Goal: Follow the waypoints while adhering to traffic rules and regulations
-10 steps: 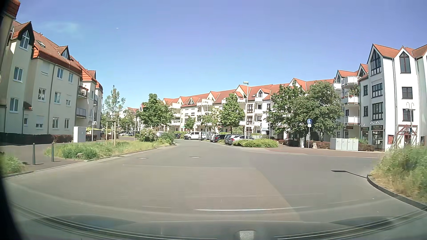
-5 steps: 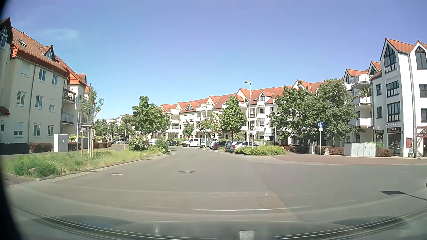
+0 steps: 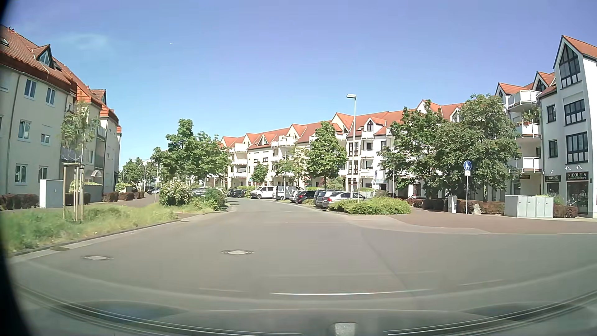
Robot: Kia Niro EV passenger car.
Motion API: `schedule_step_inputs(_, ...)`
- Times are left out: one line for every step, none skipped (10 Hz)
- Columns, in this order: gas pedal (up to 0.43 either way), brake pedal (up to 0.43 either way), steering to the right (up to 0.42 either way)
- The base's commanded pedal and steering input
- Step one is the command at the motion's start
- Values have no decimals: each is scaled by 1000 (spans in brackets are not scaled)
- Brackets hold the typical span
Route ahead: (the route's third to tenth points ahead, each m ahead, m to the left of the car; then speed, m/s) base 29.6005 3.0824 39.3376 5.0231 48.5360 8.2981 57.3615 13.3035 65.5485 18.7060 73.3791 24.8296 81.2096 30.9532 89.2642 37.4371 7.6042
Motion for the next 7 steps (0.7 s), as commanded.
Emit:
schedule_step_inputs(28,30,2)
schedule_step_inputs(28,30,3)
schedule_step_inputs(39,30,3)
schedule_step_inputs(47,30,3)
schedule_step_inputs(59,30,1)
schedule_step_inputs(59,30,1)
schedule_step_inputs(59,30,1)
